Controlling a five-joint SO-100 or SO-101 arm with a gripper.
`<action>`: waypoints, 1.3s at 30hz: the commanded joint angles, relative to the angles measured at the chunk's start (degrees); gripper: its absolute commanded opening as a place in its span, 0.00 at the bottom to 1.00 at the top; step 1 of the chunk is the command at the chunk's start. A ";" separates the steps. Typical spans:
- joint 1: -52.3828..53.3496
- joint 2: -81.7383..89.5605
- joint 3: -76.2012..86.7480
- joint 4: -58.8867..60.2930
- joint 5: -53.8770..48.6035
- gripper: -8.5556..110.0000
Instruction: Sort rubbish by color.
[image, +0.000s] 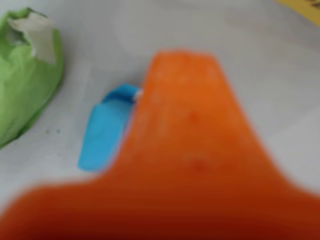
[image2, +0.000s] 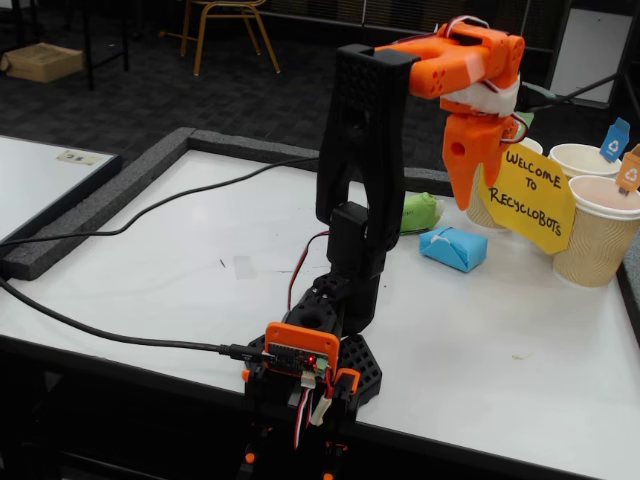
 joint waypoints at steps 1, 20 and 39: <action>-0.70 0.88 -7.73 3.69 0.79 0.32; -2.46 -10.81 -8.09 0.26 0.79 0.33; -1.67 -15.73 -9.32 -6.15 0.62 0.07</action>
